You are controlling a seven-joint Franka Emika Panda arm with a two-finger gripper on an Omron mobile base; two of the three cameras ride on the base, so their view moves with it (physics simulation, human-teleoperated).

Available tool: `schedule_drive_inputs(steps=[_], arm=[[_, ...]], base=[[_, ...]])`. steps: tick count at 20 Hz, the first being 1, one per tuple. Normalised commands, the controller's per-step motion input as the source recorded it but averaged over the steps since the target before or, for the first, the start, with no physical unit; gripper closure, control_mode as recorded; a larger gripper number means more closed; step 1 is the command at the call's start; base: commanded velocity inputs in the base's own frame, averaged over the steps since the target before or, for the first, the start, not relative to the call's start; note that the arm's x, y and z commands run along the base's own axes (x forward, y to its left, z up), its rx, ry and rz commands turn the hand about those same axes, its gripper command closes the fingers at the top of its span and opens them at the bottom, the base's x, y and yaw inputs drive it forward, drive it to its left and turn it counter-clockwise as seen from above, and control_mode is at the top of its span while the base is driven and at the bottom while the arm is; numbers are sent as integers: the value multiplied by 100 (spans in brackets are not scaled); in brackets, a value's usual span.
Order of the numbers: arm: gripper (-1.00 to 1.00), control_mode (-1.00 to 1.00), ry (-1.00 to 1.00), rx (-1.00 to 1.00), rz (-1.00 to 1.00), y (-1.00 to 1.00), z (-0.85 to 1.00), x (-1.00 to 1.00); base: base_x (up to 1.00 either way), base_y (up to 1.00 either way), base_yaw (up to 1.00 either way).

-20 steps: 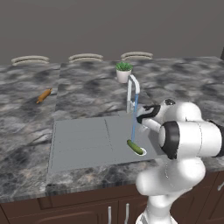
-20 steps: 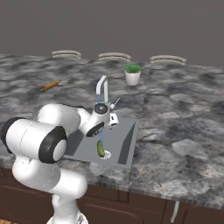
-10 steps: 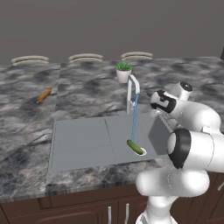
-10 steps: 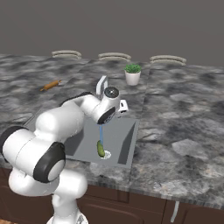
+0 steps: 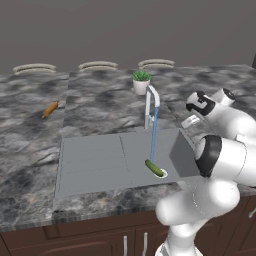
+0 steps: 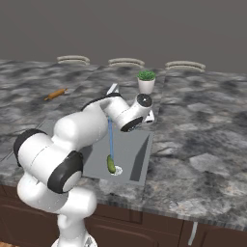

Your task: Turn on the sink faucet. Then move the cucumber from the counter to the sink. Turn off the sink. Move the vegetable from the sink to the pot next to the stove. Finally move the pot to the front center burner.

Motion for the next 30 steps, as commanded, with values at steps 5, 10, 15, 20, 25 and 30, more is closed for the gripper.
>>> schedule_drive_inputs(steps=[5,10,15,20,25,30], arm=[[-100,-100,-8,5,13,-2,-8,46],[-100,-100,-11,3,18,0,-16,45],[-100,-100,-19,2,21,0,-25,40],[-100,-100,-10,3,19,0,-11,62],[-100,-100,-4,3,18,-12,-4,60],[-100,-100,0,0,15,-15,-6,60]], base=[[0,0,0],[0,0,0],[0,0,0],[0,0,0],[0,0,0],[0,0,0]])
